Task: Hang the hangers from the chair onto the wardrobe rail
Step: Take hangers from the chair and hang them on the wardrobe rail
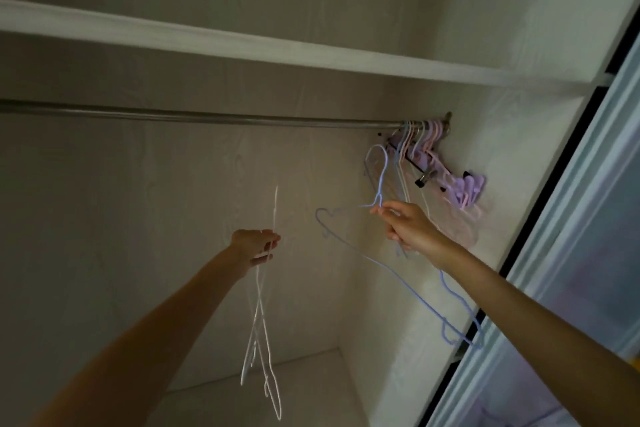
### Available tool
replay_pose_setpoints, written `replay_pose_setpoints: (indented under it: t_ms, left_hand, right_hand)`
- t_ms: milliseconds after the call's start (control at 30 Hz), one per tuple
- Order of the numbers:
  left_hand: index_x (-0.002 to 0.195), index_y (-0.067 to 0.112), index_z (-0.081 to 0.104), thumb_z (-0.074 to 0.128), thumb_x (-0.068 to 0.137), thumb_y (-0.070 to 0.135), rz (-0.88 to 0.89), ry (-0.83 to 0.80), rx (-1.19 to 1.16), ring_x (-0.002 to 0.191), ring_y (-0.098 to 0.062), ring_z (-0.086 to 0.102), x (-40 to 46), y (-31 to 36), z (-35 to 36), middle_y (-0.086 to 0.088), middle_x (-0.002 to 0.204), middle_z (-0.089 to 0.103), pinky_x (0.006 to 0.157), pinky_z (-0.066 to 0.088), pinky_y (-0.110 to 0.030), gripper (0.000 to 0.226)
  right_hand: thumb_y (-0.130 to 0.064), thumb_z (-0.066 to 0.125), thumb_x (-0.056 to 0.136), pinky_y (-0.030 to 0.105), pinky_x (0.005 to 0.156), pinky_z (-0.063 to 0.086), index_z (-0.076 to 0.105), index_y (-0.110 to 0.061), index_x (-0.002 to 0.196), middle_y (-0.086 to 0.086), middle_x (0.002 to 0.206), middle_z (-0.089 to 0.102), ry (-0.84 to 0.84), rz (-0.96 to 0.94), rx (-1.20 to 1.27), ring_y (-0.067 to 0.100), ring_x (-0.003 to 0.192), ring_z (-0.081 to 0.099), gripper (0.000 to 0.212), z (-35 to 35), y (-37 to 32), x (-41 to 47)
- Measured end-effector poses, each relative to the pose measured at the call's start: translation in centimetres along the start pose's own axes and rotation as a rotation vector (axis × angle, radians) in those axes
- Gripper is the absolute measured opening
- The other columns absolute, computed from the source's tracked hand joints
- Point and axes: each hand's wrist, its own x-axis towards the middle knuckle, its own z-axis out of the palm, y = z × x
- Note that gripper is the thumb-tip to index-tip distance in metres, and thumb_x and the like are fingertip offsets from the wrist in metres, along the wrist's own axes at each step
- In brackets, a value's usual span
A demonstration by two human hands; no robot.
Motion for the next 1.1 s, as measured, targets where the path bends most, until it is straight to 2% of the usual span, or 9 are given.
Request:
replay_pose_setpoints:
  t_ms: [233,333,533,667,700,767,833,933,1100]
  left_hand:
    - [0.089,0.005,0.062,0.065,0.085,0.005,0.048,-0.032,-0.019,0.066,-0.009,0.056,0.0,3.7,0.7,-0.004,0.075,0.059,0.04,0.048,-0.012,0.005]
    - [0.107,0.0,0.063,0.065,0.085,0.005,0.048,-0.031,-0.014,0.067,-0.009,0.056,0.7,4.5,0.8,-0.004,0.075,0.06,0.041,0.049,-0.012,0.022]
    - [0.113,-0.004,0.062,0.066,0.084,0.005,0.04,-0.009,0.013,0.067,-0.008,0.057,2.0,5.2,0.8,-0.004,0.074,0.061,0.063,0.05,-0.021,0.03]
    - [0.113,-0.005,0.062,0.066,0.084,0.005,0.061,-0.02,0.033,0.069,-0.009,0.058,2.3,5.0,0.6,-0.004,0.076,0.062,0.067,0.048,-0.022,0.031]
    - [0.113,-0.005,0.062,0.066,0.084,0.005,0.064,-0.024,0.038,0.069,-0.009,0.058,2.3,5.1,0.5,-0.005,0.077,0.062,0.067,0.048,-0.021,0.031]
    - [0.113,-0.005,0.061,0.065,0.085,0.005,0.068,-0.031,0.049,0.072,-0.011,0.059,2.5,5.3,0.5,-0.008,0.083,0.063,0.067,0.048,-0.021,0.03]
    - [0.113,-0.005,0.062,0.064,0.086,0.006,0.073,-0.039,0.063,0.075,-0.012,0.06,2.8,5.6,0.7,-0.009,0.089,0.064,0.067,0.049,-0.022,0.029]
    - [0.113,-0.005,0.062,0.064,0.086,0.006,0.088,-0.048,0.082,0.081,-0.015,0.062,3.4,6.2,1.1,-0.012,0.096,0.065,0.07,0.051,-0.024,0.029]
    - [0.114,-0.005,0.061,0.063,0.087,0.006,0.099,-0.05,0.105,0.084,-0.016,0.062,4.0,6.4,1.8,-0.013,0.096,0.066,0.071,0.051,-0.024,0.029]
  right_hand:
    - [-0.015,0.049,0.094,0.008,0.029,0.024,0.063,-0.008,0.098,0.002,0.053,0.045,0.164,-0.019,0.002,0.001,0.033,0.041,0.016,2.1,-3.6,8.6]
    - [-0.021,0.05,0.094,0.011,0.032,0.03,0.061,-0.012,0.089,0.002,0.058,0.053,0.189,0.0,-0.062,0.013,0.051,0.049,0.015,3.5,-3.9,12.6]
    - [-0.023,0.044,0.095,0.025,0.052,0.033,0.064,-0.002,0.106,0.025,0.103,0.065,0.135,0.03,-0.195,0.032,0.086,0.061,0.032,5.9,-2.2,16.6]
    - [-0.025,0.039,0.098,0.033,0.075,0.049,0.059,-0.005,0.112,0.013,0.084,0.068,0.09,0.06,-0.275,0.024,0.069,0.06,0.032,6.0,-1.6,15.3]
    - [-0.028,0.038,0.098,0.035,0.083,0.051,0.055,-0.006,0.117,0.012,0.089,0.069,0.083,0.065,-0.335,0.024,0.076,0.063,0.034,6.0,-1.5,15.0]
    - [-0.033,0.041,0.097,0.04,0.097,0.045,0.04,-0.006,0.134,0.017,0.125,0.057,0.202,-0.014,-0.496,0.032,0.113,0.056,0.046,5.7,-2.0,14.7]
    - [-0.031,0.047,0.095,0.041,0.103,0.037,0.03,-0.006,0.141,0.016,0.141,0.041,0.418,-0.225,-0.572,0.032,0.128,0.041,0.055,4.9,-3.4,14.9]
    - [-0.025,0.05,0.093,0.041,0.111,0.027,0.026,-0.009,0.145,0.013,0.147,0.033,0.47,-0.47,-0.765,0.03,0.134,0.032,0.059,3.1,-5.3,17.1]
    - [-0.028,0.055,0.09,0.041,0.105,0.028,0.048,-0.011,0.13,0.011,0.134,0.049,0.338,-0.527,-1.047,0.029,0.125,0.042,0.043,0.1,-4.0,19.6]
